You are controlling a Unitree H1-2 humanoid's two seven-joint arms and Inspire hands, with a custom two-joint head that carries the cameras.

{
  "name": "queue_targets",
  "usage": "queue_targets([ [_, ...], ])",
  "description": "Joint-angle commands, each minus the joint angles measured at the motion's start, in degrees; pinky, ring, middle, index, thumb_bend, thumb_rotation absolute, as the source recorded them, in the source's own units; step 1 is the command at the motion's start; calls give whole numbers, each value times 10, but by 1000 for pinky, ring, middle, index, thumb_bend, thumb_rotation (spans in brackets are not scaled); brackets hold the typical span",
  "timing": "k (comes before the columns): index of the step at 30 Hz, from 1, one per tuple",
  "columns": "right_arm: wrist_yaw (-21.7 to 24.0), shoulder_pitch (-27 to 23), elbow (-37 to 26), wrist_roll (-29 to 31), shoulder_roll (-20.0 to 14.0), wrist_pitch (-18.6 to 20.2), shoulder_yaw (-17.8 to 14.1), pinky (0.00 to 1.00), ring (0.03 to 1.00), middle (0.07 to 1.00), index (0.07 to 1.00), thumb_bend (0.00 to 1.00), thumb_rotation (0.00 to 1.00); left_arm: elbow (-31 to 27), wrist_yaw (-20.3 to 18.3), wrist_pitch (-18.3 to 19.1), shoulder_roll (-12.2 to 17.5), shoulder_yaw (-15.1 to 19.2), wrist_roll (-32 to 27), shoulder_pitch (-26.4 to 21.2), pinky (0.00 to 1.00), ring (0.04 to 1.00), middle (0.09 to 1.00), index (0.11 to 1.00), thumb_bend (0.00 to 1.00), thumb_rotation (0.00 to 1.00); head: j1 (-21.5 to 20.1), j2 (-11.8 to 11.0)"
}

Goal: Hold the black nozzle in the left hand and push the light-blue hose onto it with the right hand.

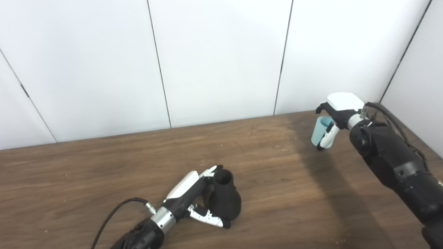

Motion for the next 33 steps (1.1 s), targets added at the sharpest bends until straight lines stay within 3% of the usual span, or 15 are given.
queue_targets([
  [1, -10, -52, -5, -4, -36, -2, -6, 762, 824, 844, 754, 981, 255, 91, -34, 89, 44, -24, 50, 98, 1000, 992, 811, 480, 520, 65, 0, 1],
  [22, -8, -49, -10, -2, -33, -5, -5, 703, 762, 777, 735, 968, 222, 89, -34, 88, 45, -24, 50, 99, 1000, 991, 808, 480, 521, 65, 0, 2],
  [24, -12, -51, -6, -1, -33, -12, -4, 624, 702, 740, 720, 961, 210, 89, -34, 87, 45, -24, 50, 99, 1000, 991, 808, 480, 521, 65, 0, 2],
  [25, -12, -52, -5, -1, -33, -14, -3, 528, 618, 675, 689, 946, 197, 89, -35, 88, 45, -24, 50, 99, 1000, 991, 808, 480, 521, 65, 0, 2],
  [33, -18, -59, 11, 4, -34, -30, -1, 407, 482, 550, 603, 900, 175, 90, -36, 88, 44, -24, 48, 98, 1000, 991, 808, 480, 521, 65, 0, 2],
])
